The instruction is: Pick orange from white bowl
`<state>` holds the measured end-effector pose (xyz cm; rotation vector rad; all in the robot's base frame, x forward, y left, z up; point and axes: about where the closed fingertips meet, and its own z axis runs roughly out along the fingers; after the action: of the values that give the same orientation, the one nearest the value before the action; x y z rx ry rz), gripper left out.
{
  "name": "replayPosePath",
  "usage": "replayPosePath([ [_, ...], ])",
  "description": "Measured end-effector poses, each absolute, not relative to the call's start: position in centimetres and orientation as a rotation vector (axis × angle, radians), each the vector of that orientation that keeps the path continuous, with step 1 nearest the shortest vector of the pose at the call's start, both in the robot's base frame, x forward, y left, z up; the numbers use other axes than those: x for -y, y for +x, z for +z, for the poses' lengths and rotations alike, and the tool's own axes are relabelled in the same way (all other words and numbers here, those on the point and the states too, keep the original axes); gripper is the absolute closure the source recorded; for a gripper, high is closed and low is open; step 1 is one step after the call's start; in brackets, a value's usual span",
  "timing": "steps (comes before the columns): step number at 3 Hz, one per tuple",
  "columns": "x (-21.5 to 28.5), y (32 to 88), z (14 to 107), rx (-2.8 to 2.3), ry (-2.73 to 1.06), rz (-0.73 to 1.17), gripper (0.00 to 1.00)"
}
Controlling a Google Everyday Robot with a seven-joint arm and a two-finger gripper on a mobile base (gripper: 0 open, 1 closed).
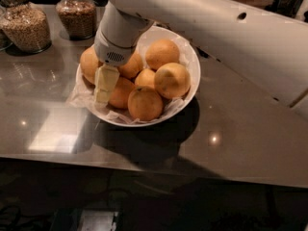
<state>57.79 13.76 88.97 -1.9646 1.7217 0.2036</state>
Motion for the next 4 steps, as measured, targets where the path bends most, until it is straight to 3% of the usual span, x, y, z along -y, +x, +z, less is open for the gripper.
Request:
replayPosePath([
  [1,-13.46,57.84,88.41,-1.737,-1.967,0.202,0.19],
  [4,-13.48,57.91,88.85,-1.736,-1.966,0.202,0.89],
])
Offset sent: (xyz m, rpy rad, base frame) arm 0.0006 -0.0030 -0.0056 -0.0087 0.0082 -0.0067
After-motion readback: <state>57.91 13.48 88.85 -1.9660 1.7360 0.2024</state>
